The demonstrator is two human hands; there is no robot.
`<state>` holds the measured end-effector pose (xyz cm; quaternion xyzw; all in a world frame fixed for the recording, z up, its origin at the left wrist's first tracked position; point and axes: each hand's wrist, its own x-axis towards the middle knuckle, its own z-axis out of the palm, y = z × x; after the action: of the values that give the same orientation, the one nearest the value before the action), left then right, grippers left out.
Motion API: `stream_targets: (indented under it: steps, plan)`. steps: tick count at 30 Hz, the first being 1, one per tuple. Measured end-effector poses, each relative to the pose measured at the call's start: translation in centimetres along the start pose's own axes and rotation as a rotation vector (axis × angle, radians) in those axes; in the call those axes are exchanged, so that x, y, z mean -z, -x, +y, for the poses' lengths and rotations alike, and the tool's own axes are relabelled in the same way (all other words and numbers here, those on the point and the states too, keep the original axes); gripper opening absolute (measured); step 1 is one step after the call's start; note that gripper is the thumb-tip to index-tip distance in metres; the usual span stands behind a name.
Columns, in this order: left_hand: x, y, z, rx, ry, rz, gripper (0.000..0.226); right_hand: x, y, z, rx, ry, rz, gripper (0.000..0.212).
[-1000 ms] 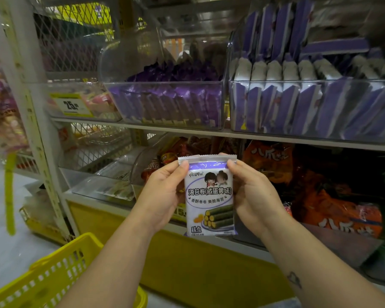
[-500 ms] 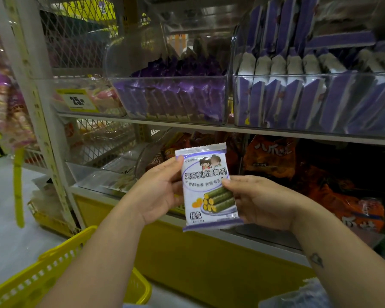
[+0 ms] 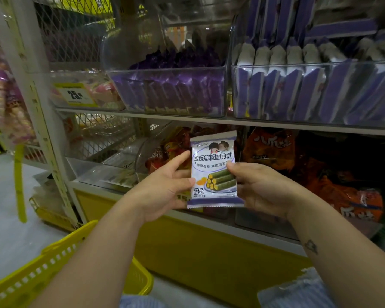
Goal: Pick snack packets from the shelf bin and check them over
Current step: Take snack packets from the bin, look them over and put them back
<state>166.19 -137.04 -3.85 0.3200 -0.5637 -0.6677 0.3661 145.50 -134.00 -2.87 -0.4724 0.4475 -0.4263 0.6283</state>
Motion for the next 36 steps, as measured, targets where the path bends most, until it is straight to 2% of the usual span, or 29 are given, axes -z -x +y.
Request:
stream_targets:
  steps: [3,5,8,10,13,15,17,21,23,27,30,36]
  plan:
    - [-1.2,-0.3,-0.2,-0.147,-0.066,0.067,0.07,-0.9,-0.3,0.2,0.107,0.092,0.08,0.03]
    - [-1.8,-0.4,-0.3,-0.142,-0.059,0.029,0.079,-1.6,-0.3,0.3,0.163,0.136,0.088,0.03]
    - [-2.1,-0.5,-0.4,-0.112,0.003,-0.022,0.087,-2.2,-0.3,0.5,0.199,0.124,-0.015,0.032]
    - [-2.0,-0.5,-0.4,-0.104,0.054,-0.034,0.083,-2.5,-0.1,0.5,0.216,0.128,-0.067,0.031]
    - [-1.6,-0.3,-0.2,-0.087,0.242,-0.071,0.069,-2.5,-0.4,0.5,0.243,0.158,0.028,0.027]
    - [-1.5,-0.2,0.0,-0.061,0.371,-0.119,0.064,-2.3,-0.7,0.6,0.219,0.142,0.098,0.041]
    - [-1.3,-0.1,0.1,-0.039,0.436,-0.178,0.061,-2.2,-0.9,0.7,0.167,0.07,0.089,0.049]
    - [-0.8,0.1,0.0,-0.068,0.41,-0.257,0.055,-2.1,-0.7,0.6,0.157,0.037,-0.006,0.023]
    - [-0.4,0.1,0.0,-0.082,0.35,-0.261,0.055,-1.7,-0.7,0.6,0.185,0.006,0.008,0.02]
    - [0.3,-0.3,-0.1,-0.124,0.253,-0.186,0.062,-1.1,-0.6,0.3,0.239,-0.05,0.062,0.033]
    - [0.5,-0.5,-0.2,-0.157,0.154,-0.063,0.07,-1.0,-0.6,0.3,0.29,0.029,0.084,0.038]
    - [-0.4,-0.4,0.2,-0.298,0.067,0.125,0.041,-1.2,-0.6,0.5,0.397,0.314,0.12,0.041]
